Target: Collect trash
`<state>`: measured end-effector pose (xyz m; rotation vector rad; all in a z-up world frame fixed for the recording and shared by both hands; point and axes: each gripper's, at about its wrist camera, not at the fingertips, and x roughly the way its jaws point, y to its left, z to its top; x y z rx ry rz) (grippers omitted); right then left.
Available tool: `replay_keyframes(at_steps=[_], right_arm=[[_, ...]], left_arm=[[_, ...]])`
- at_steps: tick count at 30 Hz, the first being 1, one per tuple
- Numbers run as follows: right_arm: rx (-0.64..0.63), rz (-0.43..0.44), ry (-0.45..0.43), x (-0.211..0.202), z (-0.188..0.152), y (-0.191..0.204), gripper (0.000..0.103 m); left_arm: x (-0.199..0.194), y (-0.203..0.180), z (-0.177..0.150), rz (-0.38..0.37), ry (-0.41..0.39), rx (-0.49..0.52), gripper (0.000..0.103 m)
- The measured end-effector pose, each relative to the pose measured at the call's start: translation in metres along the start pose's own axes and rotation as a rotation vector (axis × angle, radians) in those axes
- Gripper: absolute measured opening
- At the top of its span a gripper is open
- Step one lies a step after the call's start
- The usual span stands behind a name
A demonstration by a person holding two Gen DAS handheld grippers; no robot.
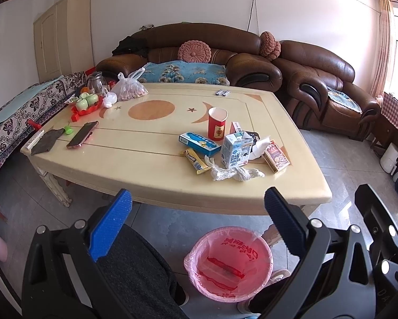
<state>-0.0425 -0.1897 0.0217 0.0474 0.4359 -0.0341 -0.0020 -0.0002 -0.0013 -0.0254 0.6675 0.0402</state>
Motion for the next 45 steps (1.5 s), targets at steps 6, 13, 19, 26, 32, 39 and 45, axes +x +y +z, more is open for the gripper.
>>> replay_keyframes(at_steps=[6, 13, 19, 26, 32, 39, 45], right_arm=[[0.001, 0.001, 0.001, 0.0, 0.0, 0.0, 0.097], [0.001, 0.009, -0.001, -0.001, -0.004, 0.002, 0.097], [0.002, 0.011, 0.001, -0.001, -0.004, 0.003, 0.097], [0.003, 0.011, 0.002, -0.001, -0.004, 0.003, 0.097], [0.008, 0.019, 0.007, 0.002, -0.006, 0.004, 0.097], [0.007, 0.025, 0.013, 0.007, -0.009, 0.001, 0.097], [-0.011, 0.026, 0.015, 0.021, -0.008, 0.001, 0.097]], left_arm=[[0.002, -0.001, -0.001, -0.007, 0.0, -0.006, 0.098], [0.001, 0.002, -0.006, -0.023, 0.002, -0.015, 0.098], [0.0, 0.004, -0.004, -0.026, 0.01, -0.015, 0.098], [0.001, 0.004, -0.004, -0.025, 0.014, -0.017, 0.098], [0.004, 0.003, -0.005, -0.042, 0.031, -0.024, 0.098], [0.005, 0.003, -0.004, -0.037, 0.047, -0.009, 0.098], [0.011, 0.005, -0.001, -0.046, 0.063, -0.012, 0.098]])
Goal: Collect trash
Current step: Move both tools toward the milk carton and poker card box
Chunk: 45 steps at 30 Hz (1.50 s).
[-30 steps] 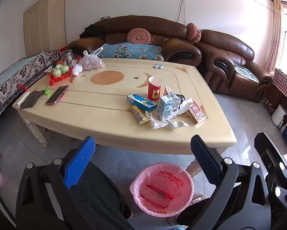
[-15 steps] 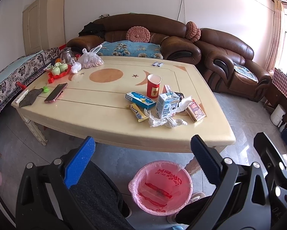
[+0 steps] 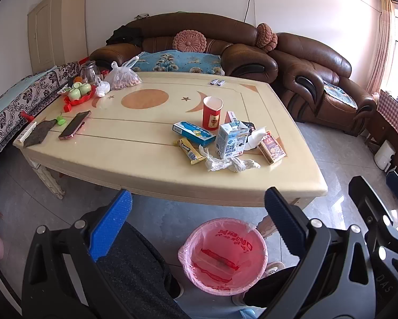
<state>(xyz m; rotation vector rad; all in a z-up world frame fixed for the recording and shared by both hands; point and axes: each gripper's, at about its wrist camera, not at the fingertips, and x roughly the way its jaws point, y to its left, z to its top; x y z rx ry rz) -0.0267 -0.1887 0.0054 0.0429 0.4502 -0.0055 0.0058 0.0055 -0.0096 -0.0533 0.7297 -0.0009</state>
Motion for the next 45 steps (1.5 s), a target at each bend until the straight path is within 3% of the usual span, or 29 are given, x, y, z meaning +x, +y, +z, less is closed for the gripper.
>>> replay_keyframes(at_steps=[14, 21, 32, 37, 45], right_arm=[[-0.001, 0.059, 0.053, 0.072, 0.01, -0.033, 0.097], [-0.002, 0.1, 0.139, 0.128, 0.025, -0.054, 0.097], [-0.081, 0.163, 0.279, 0.208, 0.029, -0.062, 0.097], [-0.112, 0.198, 0.321, 0.237, 0.027, -0.061, 0.097], [-0.209, 0.247, 0.389, 0.281, 0.016, -0.053, 0.097]], left_arm=[[0.056, -0.004, 0.018, 0.04, 0.024, 0.168, 0.098], [0.094, -0.014, 0.044, -0.109, 0.089, 0.207, 0.098], [0.158, -0.044, 0.078, -0.188, 0.156, 0.322, 0.098], [0.186, -0.056, 0.085, -0.167, 0.167, 0.4, 0.098], [0.227, -0.071, 0.091, -0.272, 0.2, 0.487, 0.098]])
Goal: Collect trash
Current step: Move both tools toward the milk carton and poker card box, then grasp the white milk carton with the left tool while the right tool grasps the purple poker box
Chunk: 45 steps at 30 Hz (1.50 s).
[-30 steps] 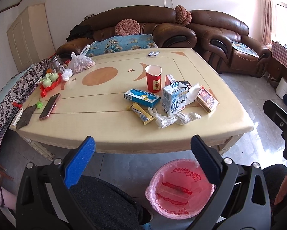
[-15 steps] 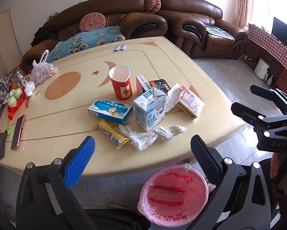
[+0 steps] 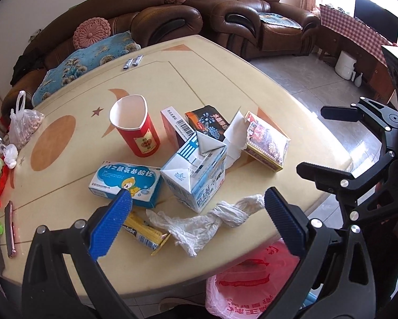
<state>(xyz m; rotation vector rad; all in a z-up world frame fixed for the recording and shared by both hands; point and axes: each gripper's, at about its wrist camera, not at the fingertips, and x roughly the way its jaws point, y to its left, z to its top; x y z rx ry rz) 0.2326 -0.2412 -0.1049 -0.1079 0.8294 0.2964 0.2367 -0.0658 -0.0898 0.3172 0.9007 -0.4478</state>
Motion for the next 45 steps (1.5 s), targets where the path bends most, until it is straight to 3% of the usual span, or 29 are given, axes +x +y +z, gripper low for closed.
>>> replay_keyframes(at_steps=[5, 14, 27, 31, 33, 36, 39, 41, 45], right_arm=[[-0.057, 0.048, 0.033, 0.025, 0.005, -0.004, 0.097], [-0.063, 0.099, 0.105, 0.068, 0.005, -0.016, 0.097], [-0.058, 0.127, 0.142, 0.101, 0.005, -0.021, 0.097], [-0.041, 0.132, 0.137, 0.105, 0.006, -0.024, 0.093], [-0.039, 0.127, 0.142, 0.107, 0.005, -0.025, 0.082], [-0.05, 0.101, 0.146, 0.11, 0.004, -0.024, 0.073], [-0.07, 0.065, 0.138, 0.11, 0.002, -0.021, 0.062], [-0.063, 0.067, 0.134, 0.109, 0.002, -0.021, 0.06], [-0.051, 0.064, 0.128, 0.109, 0.002, -0.021, 0.06]], left_arm=[[0.023, 0.003, 0.006, -0.113, 0.007, 0.057, 0.098], [0.05, 0.019, 0.009, -0.252, 0.016, 0.023, 0.098], [0.062, 0.013, 0.008, -0.278, 0.003, 0.085, 0.097], [0.068, 0.013, 0.009, -0.279, 0.015, 0.084, 0.087], [0.071, 0.015, 0.01, -0.279, 0.023, 0.08, 0.082], [0.076, 0.015, 0.011, -0.256, 0.037, 0.083, 0.08], [0.08, 0.017, 0.009, -0.257, 0.051, 0.071, 0.068], [0.083, 0.019, 0.009, -0.263, 0.065, 0.056, 0.058], [0.088, 0.022, 0.008, -0.255, 0.082, 0.032, 0.049]])
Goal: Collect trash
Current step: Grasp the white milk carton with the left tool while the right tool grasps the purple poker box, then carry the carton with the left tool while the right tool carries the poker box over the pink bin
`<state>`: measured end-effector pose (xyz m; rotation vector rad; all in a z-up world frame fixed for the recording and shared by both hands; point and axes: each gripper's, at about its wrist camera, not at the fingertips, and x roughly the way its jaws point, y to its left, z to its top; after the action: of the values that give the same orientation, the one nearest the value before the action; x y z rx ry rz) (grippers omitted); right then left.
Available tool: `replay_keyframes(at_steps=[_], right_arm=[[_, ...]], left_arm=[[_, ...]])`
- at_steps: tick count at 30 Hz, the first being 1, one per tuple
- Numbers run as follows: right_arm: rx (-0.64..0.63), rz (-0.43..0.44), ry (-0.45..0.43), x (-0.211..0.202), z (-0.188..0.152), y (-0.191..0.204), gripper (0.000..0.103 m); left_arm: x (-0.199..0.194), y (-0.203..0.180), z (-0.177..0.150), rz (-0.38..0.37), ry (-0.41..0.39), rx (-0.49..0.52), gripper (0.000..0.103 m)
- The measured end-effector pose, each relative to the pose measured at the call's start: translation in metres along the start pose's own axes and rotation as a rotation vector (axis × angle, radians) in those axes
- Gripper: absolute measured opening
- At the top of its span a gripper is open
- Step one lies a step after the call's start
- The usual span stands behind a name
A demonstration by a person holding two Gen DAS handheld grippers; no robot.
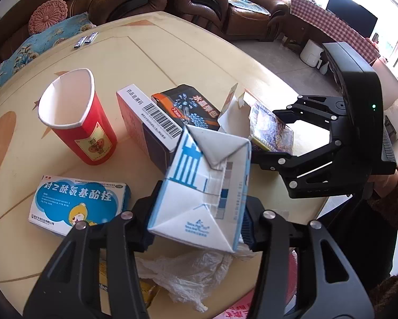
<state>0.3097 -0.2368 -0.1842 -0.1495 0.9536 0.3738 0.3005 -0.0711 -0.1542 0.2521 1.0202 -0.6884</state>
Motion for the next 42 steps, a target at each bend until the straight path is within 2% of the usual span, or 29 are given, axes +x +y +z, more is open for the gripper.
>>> replay_keyframes(at_steps=[3, 12, 21, 30, 42], right_arm=[[0.009, 0.008, -0.001, -0.001, 0.0, 0.001, 0.059], [0.013, -0.058, -0.031, -0.013, 0.001, 0.003, 0.059], [0.058, -0.081, -0.074, -0.029, 0.008, -0.008, 0.059], [0.069, -0.113, -0.103, -0.043, 0.009, -0.006, 0.059], [0.089, -0.161, -0.147, -0.105, 0.014, 0.022, 0.059]], left_arm=[[-0.002, -0.001, -0.002, -0.011, -0.006, -0.001, 0.046], [-0.008, -0.013, -0.005, 0.017, -0.032, 0.029, 0.046], [-0.024, 0.013, 0.008, 0.028, -0.093, -0.086, 0.046], [-0.048, 0.002, 0.009, 0.069, -0.143, -0.069, 0.046], [-0.105, -0.004, -0.001, 0.122, -0.209, -0.129, 0.046]])
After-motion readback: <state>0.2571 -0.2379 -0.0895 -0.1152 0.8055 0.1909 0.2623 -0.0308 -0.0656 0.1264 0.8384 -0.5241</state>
